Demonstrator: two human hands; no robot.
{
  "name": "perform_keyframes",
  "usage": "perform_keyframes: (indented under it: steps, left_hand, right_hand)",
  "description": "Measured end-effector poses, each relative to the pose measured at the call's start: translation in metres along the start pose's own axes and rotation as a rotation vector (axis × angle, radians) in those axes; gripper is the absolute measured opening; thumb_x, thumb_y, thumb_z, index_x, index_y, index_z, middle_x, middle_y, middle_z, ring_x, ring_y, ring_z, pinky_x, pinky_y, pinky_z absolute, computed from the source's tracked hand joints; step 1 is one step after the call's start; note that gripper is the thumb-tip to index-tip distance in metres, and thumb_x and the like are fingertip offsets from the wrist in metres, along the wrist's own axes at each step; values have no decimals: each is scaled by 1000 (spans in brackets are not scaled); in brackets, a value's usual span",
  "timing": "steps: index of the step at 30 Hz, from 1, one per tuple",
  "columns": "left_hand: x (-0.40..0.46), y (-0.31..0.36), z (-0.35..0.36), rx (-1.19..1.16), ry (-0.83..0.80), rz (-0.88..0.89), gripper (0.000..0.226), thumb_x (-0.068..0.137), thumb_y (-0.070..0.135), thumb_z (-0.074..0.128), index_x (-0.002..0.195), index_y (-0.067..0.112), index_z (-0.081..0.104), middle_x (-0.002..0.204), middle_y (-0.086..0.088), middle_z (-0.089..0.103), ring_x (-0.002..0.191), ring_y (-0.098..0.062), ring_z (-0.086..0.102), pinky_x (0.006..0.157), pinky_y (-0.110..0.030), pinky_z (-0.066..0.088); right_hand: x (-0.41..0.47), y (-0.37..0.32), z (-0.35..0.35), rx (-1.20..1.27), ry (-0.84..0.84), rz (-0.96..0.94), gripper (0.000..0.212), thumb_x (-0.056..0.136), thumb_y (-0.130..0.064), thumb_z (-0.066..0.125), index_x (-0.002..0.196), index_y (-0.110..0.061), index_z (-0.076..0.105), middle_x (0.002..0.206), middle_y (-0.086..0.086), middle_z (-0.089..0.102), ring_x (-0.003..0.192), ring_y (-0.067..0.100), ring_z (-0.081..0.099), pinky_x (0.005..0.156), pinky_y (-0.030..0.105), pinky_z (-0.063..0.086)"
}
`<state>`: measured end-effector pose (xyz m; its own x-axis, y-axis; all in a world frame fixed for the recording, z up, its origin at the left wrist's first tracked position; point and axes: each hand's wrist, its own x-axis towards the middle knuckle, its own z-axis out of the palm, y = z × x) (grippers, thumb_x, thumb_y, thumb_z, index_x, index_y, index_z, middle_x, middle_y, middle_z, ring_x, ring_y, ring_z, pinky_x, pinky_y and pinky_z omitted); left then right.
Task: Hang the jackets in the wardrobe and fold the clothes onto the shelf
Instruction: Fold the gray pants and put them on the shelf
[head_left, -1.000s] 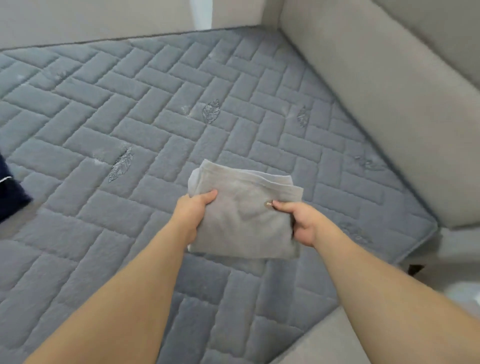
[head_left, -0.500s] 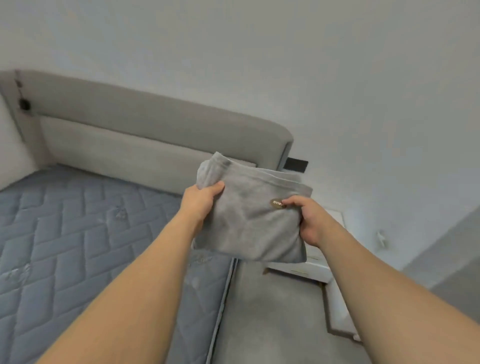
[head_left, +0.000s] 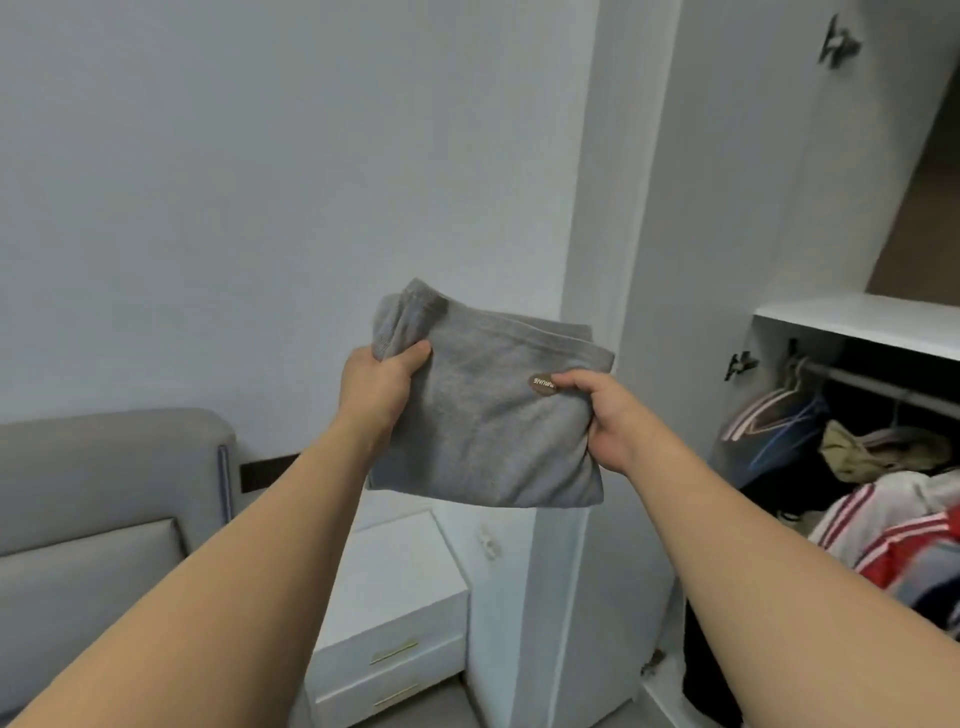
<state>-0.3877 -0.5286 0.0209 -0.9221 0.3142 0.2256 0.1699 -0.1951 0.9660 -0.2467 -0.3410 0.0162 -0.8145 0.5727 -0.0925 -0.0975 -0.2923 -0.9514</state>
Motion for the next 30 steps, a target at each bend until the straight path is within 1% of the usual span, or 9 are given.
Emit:
perform_keyframes:
  steps: [2,5,7,10,14,18,23,27,30]
  left_hand:
    - [19,6,45,-13,-92,25,16,79,38,77,84,26,70,74,15,74,73,-8,71,60,-21,50]
    - [44,9,112,-44,-230,65,14,81,36,75,89,26,69,86,8,75,84,-14,70,69,-26,52]
    - [56,13,156,-60,-330,93,12,83,37,73,88,28,68,88,10,74,85,-13,69,70,-26,51]
    - [72,19,220,-84,-457,115,9,83,39,72,83,30,68,77,16,73,79,-9,70,65,-23,50]
    - [78,36,313,-166,-564,122,10,84,33,71,77,28,66,75,13,72,73,-8,69,61,-23,50]
    - [76,51,405,-224,-703,91,12,84,32,72,76,27,65,79,9,72,75,-12,70,64,-27,55]
    - [89,71,519,-250,-757,127,13,79,35,71,77,28,61,87,5,70,82,-18,68,73,-32,56]
    - [104,87,606,-234,-784,111,20,81,33,72,75,27,53,81,8,62,74,-13,63,57,-25,49]
    - [121,94,667,-170,-810,79,29,83,34,72,95,15,54,87,1,62,78,-21,63,65,-31,53]
  right_hand:
    - [8,-19,-30,33,63,-53,23,80,-14,65,102,-10,72,95,11,74,84,26,72,71,29,56]
    - [15,-49,-75,90,183,-142,11,80,-13,66,84,-11,76,93,11,75,83,26,72,69,29,56]
    - [19,-67,-103,110,269,-202,15,80,-13,66,73,-13,78,88,9,75,79,25,73,69,29,55]
    - [19,-93,-139,131,408,-268,11,79,-15,67,83,-10,77,91,10,75,80,25,73,71,31,55]
    - [12,-131,-186,141,587,-345,20,78,-17,68,96,-11,74,97,11,75,83,26,73,73,33,55]
    - [3,-175,-240,110,738,-408,23,80,-22,68,100,-13,72,91,7,76,76,23,74,61,30,56]
    - [13,-233,-312,46,826,-523,31,76,-26,73,105,-15,71,95,6,76,80,23,75,56,32,57]
    - [35,-280,-371,-6,869,-547,37,76,-29,76,110,-16,70,96,6,76,83,23,75,61,32,57]
    - [56,-313,-412,-58,893,-537,32,81,-28,75,109,-14,71,92,5,77,80,22,75,63,31,58]
